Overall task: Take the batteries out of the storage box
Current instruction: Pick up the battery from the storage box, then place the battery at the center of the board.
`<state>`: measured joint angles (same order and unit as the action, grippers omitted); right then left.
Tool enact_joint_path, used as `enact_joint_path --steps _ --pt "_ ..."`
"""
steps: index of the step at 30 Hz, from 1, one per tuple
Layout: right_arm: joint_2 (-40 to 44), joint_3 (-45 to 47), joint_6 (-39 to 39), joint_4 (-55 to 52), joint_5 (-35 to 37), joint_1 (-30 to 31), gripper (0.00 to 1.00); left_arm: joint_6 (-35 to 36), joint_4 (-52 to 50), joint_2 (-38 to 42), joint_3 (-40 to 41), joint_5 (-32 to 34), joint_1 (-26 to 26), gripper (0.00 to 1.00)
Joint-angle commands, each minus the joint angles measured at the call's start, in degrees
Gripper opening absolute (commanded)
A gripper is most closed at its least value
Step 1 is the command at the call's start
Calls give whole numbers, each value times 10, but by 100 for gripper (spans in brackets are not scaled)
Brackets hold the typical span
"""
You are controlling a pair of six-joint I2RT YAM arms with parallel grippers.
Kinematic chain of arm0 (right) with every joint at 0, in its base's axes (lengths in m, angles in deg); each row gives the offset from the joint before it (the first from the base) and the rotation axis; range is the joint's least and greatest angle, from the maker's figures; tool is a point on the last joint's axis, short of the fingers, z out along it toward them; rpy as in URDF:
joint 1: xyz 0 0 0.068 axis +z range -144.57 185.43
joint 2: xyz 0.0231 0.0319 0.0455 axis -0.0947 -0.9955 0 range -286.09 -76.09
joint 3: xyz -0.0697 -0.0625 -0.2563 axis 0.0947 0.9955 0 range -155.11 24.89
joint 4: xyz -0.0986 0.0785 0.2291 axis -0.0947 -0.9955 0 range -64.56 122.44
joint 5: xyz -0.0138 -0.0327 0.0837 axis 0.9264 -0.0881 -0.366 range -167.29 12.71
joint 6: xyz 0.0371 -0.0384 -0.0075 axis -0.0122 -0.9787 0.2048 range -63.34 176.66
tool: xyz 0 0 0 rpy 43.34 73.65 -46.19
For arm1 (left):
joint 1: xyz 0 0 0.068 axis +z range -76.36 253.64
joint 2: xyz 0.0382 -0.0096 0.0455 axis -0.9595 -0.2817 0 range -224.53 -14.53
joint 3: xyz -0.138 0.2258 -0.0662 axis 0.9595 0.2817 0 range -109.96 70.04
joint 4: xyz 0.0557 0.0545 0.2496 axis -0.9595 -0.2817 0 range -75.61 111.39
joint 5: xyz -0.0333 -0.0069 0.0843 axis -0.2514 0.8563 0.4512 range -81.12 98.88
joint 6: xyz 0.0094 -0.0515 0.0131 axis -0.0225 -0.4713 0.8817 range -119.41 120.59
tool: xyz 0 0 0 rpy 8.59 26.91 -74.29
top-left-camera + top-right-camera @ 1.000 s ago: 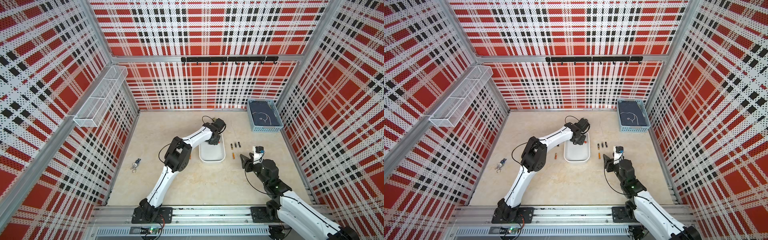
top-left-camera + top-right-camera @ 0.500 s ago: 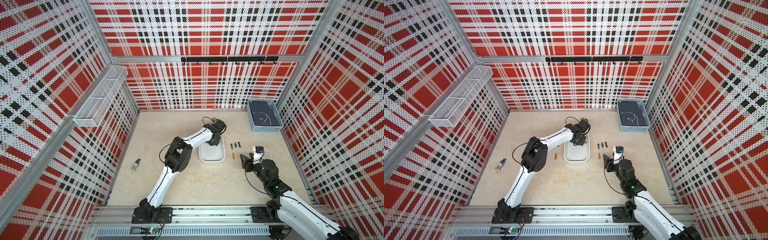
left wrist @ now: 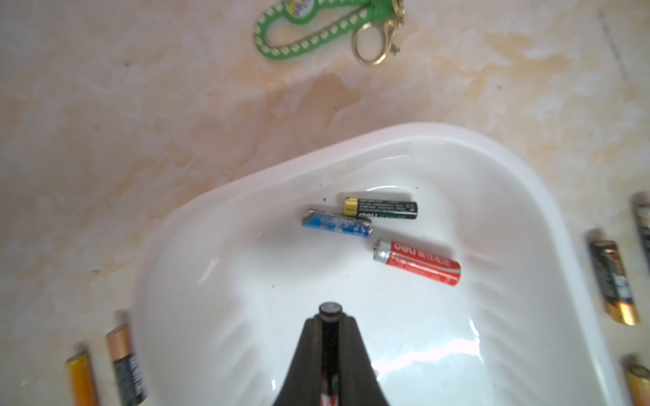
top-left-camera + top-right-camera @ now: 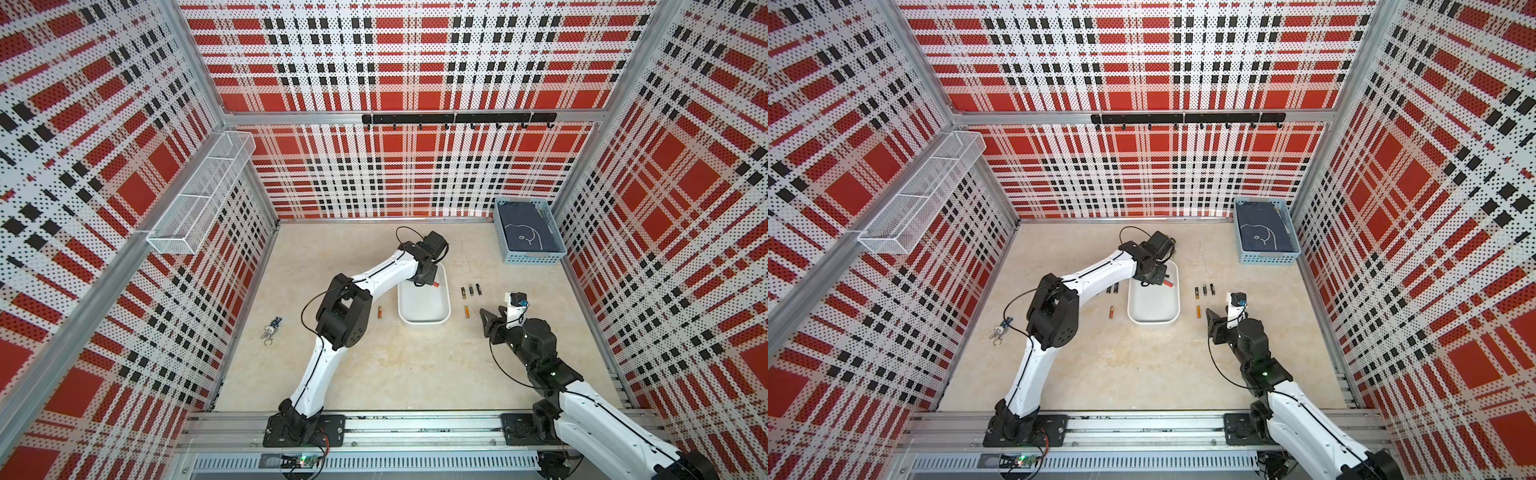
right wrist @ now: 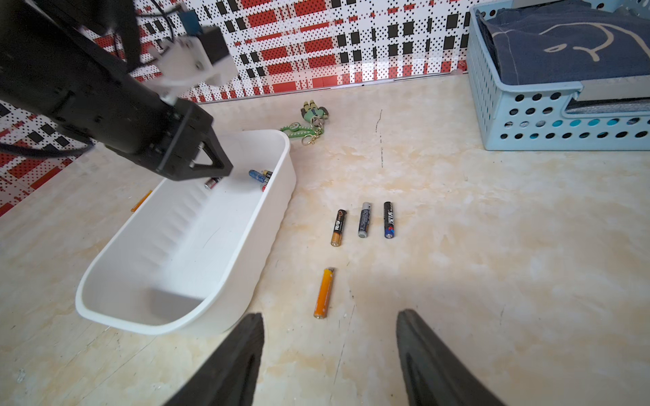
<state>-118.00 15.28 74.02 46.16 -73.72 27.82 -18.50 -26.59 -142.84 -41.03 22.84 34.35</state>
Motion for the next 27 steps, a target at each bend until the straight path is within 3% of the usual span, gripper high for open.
enact_joint_path --steps 1,7,13,19,27 --pt "-9 -26 -11 12 -22 3 67 -37 16 72 47 13 18 0" --pt "-95 -161 -39 -65 -58 36 66 -66 67 216 239 25 56 0" --pt "-344 -443 -85 -274 -66 91 63 -73 153 298 415 -23 106 0" --pt "-540 -659 -122 -425 -65 106 57 -64 181 278 472 -28 113 0" --pt "-653 -748 -164 -475 3 122 52 -64 197 246 492 -20 111 0"
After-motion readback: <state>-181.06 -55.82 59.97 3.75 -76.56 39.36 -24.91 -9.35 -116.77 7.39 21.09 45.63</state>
